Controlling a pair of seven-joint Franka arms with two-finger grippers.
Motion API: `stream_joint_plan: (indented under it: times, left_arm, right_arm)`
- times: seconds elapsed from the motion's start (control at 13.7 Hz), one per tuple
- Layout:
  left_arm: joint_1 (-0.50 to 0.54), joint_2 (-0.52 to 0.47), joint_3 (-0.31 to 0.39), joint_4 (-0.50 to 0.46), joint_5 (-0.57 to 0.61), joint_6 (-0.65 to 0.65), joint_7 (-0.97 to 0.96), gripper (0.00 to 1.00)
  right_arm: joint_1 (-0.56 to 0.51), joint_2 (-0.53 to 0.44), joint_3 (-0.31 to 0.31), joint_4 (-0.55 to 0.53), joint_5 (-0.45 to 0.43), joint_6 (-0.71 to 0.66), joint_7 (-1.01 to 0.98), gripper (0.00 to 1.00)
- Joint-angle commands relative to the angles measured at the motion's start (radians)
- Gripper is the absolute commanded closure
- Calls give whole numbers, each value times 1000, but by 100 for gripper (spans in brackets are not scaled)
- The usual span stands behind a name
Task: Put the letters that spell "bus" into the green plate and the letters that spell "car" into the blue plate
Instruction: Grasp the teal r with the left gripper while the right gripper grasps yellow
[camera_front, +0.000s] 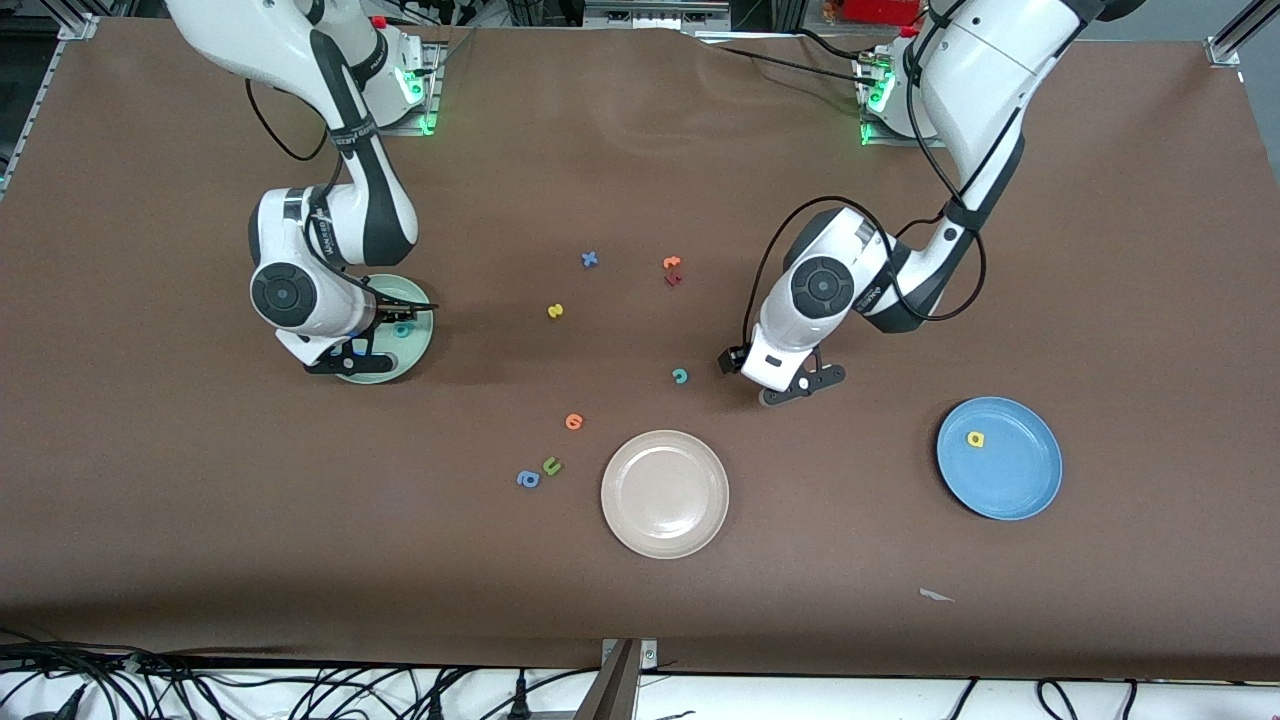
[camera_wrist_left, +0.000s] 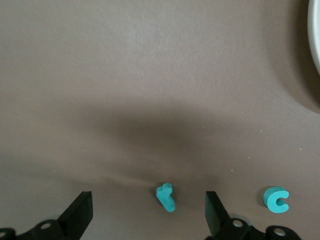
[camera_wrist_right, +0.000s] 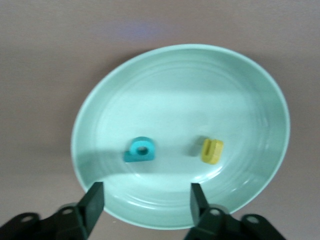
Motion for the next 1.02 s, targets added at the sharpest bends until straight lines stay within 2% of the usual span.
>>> stream_joint_plan:
  times: [0.0,0.15,0.29,0.51,0.58,0.8,0.95]
  left_arm:
    - [-26,-43,-2,-57,34,44,-81,7]
    - [-33,-32,0,-60,35,65,-103,14]
    - [-36,-16,-2,-60,90,65,-162,25]
    - [-36,11,-2,-60,146,104,-225,36]
    - [-37,15,-2,-60,147,107,-235,36]
    - [-40,24,-2,-60,153,108,-244,41]
    - [-51,34,-2,-59,153,110,-259,48]
  right_arm:
    - [13,-28,104,21,36,3,210,0]
    - [16,-16,199,44,36,52,402,0]
    - [20,4,265,44,36,143,569,0]
    - [20,36,356,47,34,259,795,1]
    - [31,47,365,45,34,269,814,1]
    - [42,79,371,45,36,333,916,18]
    - [66,102,370,45,36,367,947,21]
